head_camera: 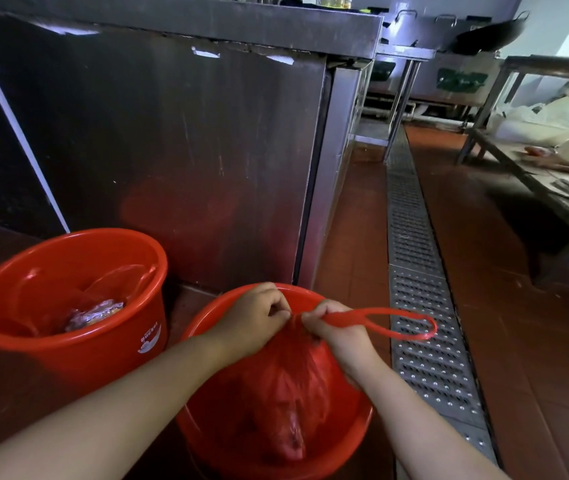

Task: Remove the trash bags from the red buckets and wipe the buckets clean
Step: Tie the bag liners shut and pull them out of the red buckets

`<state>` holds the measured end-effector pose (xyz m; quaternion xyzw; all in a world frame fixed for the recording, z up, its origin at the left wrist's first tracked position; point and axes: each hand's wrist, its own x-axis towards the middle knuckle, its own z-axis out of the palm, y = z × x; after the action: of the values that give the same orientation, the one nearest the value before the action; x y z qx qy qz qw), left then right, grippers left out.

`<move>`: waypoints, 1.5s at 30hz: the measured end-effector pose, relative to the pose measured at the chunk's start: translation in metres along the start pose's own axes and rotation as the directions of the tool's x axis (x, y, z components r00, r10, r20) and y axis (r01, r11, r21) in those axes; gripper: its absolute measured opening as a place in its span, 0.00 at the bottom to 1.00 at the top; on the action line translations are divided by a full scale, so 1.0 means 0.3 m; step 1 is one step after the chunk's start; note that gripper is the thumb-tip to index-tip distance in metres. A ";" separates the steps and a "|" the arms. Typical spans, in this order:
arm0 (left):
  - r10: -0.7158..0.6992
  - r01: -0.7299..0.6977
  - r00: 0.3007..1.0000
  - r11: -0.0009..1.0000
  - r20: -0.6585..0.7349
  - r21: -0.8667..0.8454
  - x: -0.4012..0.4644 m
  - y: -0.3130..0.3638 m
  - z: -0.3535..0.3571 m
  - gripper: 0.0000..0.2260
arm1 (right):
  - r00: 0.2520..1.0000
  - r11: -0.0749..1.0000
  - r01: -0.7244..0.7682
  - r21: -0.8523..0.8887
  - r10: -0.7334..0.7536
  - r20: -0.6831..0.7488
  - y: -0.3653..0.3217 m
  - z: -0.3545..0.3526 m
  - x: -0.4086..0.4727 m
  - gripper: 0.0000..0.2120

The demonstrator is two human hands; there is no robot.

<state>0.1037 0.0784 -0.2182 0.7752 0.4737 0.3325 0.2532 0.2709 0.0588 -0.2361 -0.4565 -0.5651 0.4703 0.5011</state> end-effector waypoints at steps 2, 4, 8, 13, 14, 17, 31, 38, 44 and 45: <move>0.199 -0.181 0.979 0.955 -0.052 0.237 -0.006 0.022 -0.023 0.05 | 0.999 0.999 0.012 0.053 -0.014 0.033 -0.049 -0.006 0.012 0.10; 0.389 -0.317 0.916 0.853 -0.098 0.415 -0.009 0.045 -0.057 0.06 | 0.998 0.997 0.030 0.069 -0.034 0.046 -0.096 -0.015 0.032 0.12; 0.502 -0.408 0.864 0.667 0.029 0.624 -0.004 0.019 -0.142 0.04 | 0.997 0.981 -0.015 0.192 -0.001 0.081 -0.127 -0.072 0.069 0.12; 0.429 -0.494 0.859 0.557 0.278 0.668 -0.060 -0.123 -0.099 0.07 | 0.985 0.977 -0.170 0.127 0.169 0.018 0.029 -0.071 0.028 0.13; 0.414 -0.501 0.859 0.556 0.301 0.663 -0.070 -0.143 -0.081 0.08 | 0.981 0.973 -0.195 0.120 0.195 0.014 0.054 -0.066 0.016 0.13; 0.368 -0.462 0.883 0.580 0.291 0.671 -0.083 -0.168 -0.055 0.09 | 0.971 0.963 -0.239 0.123 0.240 0.008 0.081 -0.054 0.013 0.13; -0.268 0.199 0.917 0.949 -0.294 -0.244 -0.179 0.009 -0.550 0.09 | 0.945 0.862 -0.218 0.457 0.071 0.318 -0.428 0.330 0.161 0.13; -0.507 0.220 0.761 0.788 -0.404 -0.575 -0.477 -0.034 -0.817 0.12 | 0.846 0.898 -0.246 0.364 0.016 0.533 -0.456 0.711 0.120 0.07; -0.721 0.457 0.620 0.652 -0.309 -0.604 -0.831 -0.275 -0.856 0.12 | 0.731 0.936 -0.337 0.100 0.193 0.654 -0.245 1.051 -0.030 0.10; -0.754 0.471 0.579 0.620 -0.310 -0.627 -0.890 -0.325 -0.863 0.12 | 0.723 0.913 -0.396 0.093 0.248 0.645 -0.194 1.099 -0.053 0.10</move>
<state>-0.2352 -0.1015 -0.1925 0.3340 0.6725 0.5316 0.3919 -0.0587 0.0105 -0.1991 -0.3081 -0.5524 0.7347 0.2452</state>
